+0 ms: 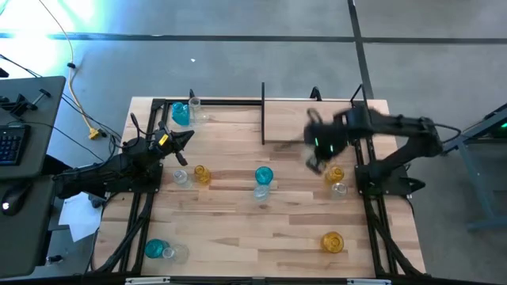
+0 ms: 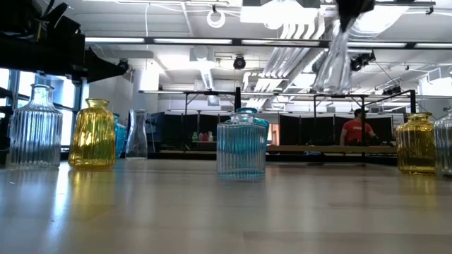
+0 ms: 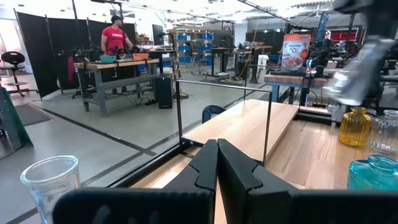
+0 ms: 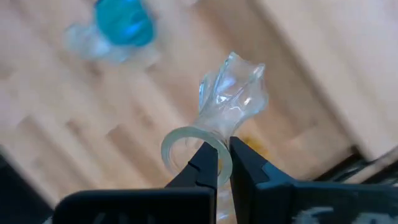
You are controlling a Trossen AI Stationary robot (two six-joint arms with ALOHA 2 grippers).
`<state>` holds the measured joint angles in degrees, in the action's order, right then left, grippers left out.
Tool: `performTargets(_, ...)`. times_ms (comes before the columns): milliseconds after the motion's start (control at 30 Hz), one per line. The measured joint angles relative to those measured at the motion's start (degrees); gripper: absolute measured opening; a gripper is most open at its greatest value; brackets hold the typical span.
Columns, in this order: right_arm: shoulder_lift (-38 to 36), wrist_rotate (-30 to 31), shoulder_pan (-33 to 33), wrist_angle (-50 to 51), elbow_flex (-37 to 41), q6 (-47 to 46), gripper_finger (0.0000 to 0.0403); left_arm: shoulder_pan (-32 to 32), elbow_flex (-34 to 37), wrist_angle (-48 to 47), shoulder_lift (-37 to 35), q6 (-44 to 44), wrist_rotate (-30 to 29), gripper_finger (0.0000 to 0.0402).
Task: Sort vases onto shelf
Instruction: Put the transparent vase on the shelf
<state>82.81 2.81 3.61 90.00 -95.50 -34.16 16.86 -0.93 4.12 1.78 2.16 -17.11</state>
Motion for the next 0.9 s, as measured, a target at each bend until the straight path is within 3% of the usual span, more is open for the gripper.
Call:
performTargets(300,0.0,-0.2,29.8,0.0,3.7,21.3,0.0,0.0,0.0,0.0,0.0,0.0,0.0,0.0001)
performTargets(467,0.0,-1.6,42.0,-2.0,9.5,28.2,0.0,0.0,0.0,0.0,0.0,0.0,0.0,0.0001)
performTargets(667,0.0,-5.9,51.0,-8.8,15.9,31.6,0.0,0.0,0.0,0.0,0.0,0.0,0.0,0.0001)
performTargets(900,-0.3,-8.6,55.3,-12.8,21.0,31.1,0.0,0.0,0.0,0.0,0.0,0.0,0.0,0.0001)
